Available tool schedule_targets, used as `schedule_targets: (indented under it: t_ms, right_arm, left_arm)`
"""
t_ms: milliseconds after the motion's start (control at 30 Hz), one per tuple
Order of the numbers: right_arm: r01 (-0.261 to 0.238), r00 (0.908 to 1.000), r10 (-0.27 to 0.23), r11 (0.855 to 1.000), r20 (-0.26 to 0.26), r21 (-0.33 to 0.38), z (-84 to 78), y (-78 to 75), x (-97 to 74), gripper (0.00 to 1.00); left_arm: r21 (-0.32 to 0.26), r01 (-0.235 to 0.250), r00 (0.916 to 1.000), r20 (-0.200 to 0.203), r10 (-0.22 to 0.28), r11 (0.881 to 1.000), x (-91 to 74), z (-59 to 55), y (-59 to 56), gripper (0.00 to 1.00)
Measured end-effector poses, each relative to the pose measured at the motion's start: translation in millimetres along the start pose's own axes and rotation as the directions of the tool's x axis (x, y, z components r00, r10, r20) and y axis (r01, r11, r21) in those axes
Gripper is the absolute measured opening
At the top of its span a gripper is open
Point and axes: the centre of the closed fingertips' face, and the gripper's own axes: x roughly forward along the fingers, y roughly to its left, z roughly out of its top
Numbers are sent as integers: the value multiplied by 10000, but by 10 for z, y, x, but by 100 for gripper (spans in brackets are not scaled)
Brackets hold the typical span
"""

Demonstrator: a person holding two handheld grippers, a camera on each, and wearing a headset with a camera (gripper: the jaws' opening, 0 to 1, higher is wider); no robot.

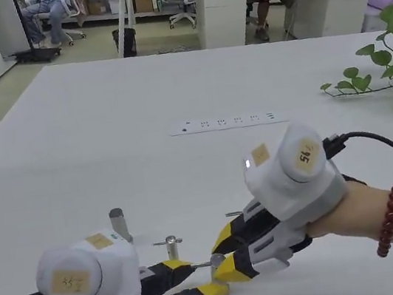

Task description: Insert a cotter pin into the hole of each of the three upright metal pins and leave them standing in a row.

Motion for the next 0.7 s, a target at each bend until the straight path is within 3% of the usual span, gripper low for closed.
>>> schedule_targets:
  t_ms: [700]
  right_arm:
    - [89,9991,-87,10000,411,-43,11,-22,46,13]
  left_arm:
    - [333,-3,10000,43,2,9994,-186,16,-45,35]
